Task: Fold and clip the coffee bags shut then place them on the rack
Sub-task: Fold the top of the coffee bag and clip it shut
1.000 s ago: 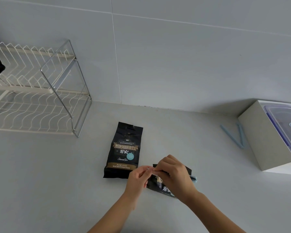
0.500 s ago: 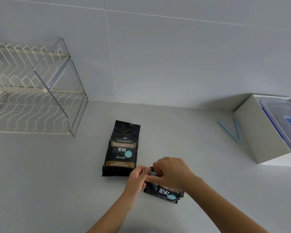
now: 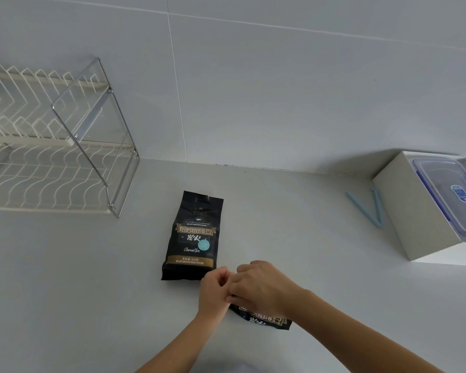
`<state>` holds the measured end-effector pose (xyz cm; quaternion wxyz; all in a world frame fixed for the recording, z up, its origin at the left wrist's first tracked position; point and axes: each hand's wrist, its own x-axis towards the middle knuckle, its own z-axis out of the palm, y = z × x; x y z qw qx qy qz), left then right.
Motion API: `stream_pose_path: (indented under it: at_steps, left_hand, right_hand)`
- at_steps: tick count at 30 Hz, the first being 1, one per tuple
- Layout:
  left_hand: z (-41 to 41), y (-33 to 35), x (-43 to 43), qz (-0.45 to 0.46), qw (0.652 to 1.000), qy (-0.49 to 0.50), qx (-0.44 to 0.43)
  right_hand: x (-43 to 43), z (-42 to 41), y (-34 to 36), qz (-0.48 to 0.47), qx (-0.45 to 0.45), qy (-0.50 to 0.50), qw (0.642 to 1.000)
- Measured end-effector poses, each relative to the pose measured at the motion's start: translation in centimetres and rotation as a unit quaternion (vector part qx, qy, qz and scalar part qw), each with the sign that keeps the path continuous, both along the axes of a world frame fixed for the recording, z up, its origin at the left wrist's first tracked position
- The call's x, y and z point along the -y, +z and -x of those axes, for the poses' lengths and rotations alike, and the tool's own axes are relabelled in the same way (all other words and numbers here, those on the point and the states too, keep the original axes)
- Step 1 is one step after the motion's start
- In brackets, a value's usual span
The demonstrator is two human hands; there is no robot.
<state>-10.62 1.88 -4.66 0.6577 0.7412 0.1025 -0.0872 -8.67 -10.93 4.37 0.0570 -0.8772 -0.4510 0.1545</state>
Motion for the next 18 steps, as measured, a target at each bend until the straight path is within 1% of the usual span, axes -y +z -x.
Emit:
stream_pose_path:
  at_steps: [2,5,8,11,12,14,16,18]
  left_hand:
    - [0.2,0.2,0.1,-0.016,1.0,0.006,0.016]
    - [0.5,0.1,-0.2,-0.037,0.999,0.019,0.015]
    - [0.5,-0.4,-0.7,-0.037,0.999,0.028,-0.003]
    - [0.1,-0.6,-0.8,-0.042,0.998,0.042,-0.025]
    - [-0.1,-0.5,-0.7,-0.041,0.998,0.041,-0.031]
    - [-0.4,-0.1,-0.5,-0.047,0.997,0.022,-0.05]
    - [-0.9,0.8,-0.5,-0.07,0.993,-0.036,-0.082]
    - [-1.3,2.1,-0.4,-0.111,0.984,-0.106,-0.088]
  right_hand:
    - [0.1,0.2,0.1,-0.012,0.007,0.015,1.0]
    - [-0.2,0.6,-0.1,-0.042,0.048,0.009,0.998]
    - [-0.5,0.4,0.6,-0.047,0.013,-0.046,0.998]
    - [0.4,-0.5,2.0,-0.072,-0.037,-0.14,0.987]
    - [1.1,-0.7,2.4,-0.064,-0.049,-0.155,0.985]
    - [3.3,-0.9,2.9,-0.014,-0.091,-0.18,0.979]
    - [5.8,-0.7,3.1,0.041,-0.145,-0.229,0.962]
    - [7.7,-0.2,3.0,0.058,-0.177,-0.279,0.942]
